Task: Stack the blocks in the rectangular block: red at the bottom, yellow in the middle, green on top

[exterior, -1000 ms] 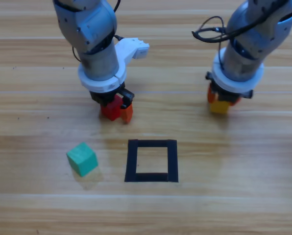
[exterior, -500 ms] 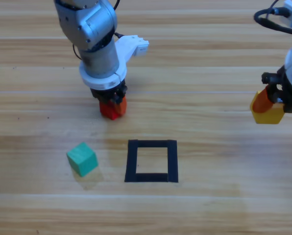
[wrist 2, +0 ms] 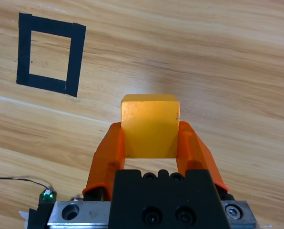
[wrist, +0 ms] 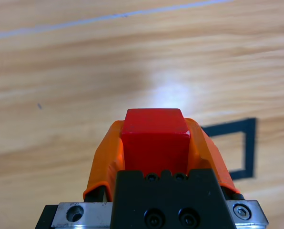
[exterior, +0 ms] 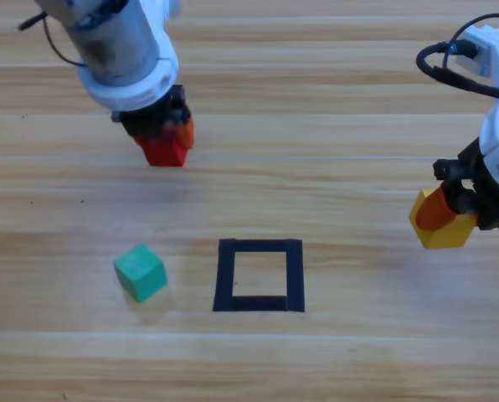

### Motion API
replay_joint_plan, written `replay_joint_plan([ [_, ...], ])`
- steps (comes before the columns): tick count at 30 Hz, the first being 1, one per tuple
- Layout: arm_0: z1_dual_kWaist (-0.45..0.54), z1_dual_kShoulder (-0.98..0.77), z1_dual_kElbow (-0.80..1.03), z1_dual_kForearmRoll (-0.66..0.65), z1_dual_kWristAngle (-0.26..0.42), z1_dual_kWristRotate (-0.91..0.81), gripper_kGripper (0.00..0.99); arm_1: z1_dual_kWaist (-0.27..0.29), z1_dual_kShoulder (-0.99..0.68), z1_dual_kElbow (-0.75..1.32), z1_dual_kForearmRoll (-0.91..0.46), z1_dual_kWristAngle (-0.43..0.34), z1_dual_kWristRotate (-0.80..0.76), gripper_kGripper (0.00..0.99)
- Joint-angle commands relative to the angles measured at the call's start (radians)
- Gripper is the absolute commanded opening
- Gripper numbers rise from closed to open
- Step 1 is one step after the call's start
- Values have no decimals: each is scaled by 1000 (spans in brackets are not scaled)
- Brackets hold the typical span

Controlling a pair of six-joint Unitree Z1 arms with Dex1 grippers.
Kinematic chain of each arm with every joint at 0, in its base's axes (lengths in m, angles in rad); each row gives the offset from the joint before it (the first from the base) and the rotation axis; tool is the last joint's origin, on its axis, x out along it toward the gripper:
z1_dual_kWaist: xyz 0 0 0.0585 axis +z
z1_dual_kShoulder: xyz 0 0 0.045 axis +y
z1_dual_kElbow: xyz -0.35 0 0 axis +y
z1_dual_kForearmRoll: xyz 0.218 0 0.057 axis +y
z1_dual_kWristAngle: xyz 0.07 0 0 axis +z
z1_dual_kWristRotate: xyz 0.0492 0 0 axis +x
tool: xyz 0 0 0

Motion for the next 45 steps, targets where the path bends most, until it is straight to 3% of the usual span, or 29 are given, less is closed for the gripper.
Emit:
replay_joint_plan([
  [1, -213, -42, 82, 5, 39, -204, 114, 23, 25, 18, 11, 7, -30, 0],
  [7, -358, -13, 101, -16, 106, -359, 114, 23, 31, 18, 11, 4, -36, 0],
  [12, -410, 22, 110, -44, 131, -407, 114, 23, 43, 14, 9, 4, -36, 0],
  [24, -411, 97, 104, -66, 31, -382, 114, 22, 68, 10, 6, 1, -35, 0],
  [45, -321, 205, 9, -30, -4, -336, 115, 23, 77, 10, 3, 2, -39, 0],
])
